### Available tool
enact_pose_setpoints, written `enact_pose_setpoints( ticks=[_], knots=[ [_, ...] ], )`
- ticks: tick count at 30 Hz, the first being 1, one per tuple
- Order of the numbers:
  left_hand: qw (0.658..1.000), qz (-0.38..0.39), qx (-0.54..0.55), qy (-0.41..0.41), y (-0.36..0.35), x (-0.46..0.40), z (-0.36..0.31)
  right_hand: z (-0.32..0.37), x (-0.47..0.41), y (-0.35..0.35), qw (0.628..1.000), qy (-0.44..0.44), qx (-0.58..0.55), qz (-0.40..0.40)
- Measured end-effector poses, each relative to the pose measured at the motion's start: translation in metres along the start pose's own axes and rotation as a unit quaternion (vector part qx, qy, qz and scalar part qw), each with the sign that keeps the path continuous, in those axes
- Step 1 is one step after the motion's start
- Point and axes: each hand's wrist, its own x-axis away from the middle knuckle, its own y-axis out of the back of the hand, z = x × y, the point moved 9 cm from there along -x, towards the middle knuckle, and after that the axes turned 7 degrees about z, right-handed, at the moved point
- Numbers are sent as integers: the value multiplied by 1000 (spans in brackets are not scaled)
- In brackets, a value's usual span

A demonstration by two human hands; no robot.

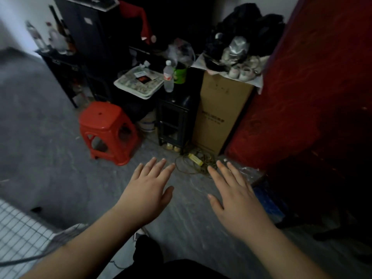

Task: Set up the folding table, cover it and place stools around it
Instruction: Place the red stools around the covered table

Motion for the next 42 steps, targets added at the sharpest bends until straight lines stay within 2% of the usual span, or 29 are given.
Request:
enact_pose_setpoints(
  ticks=[10,24,29,34,39,42],
  knots=[
    [995,18,27,95,46,-92,264,146,-257,-1,998,38,-17,39],
    [976,-6,71,208,65,-173,470,258,-504,-17,986,144,15,89],
    [959,18,102,263,29,-256,567,282,-658,-59,977,177,3,117],
    [926,44,165,336,-36,-340,669,296,-824,-137,969,168,-6,179],
    [874,49,245,417,-131,-403,758,311,-962,-248,963,160,4,219],
    [835,32,287,468,-191,-427,802,321,-1030,-306,965,147,6,216]
  ],
)
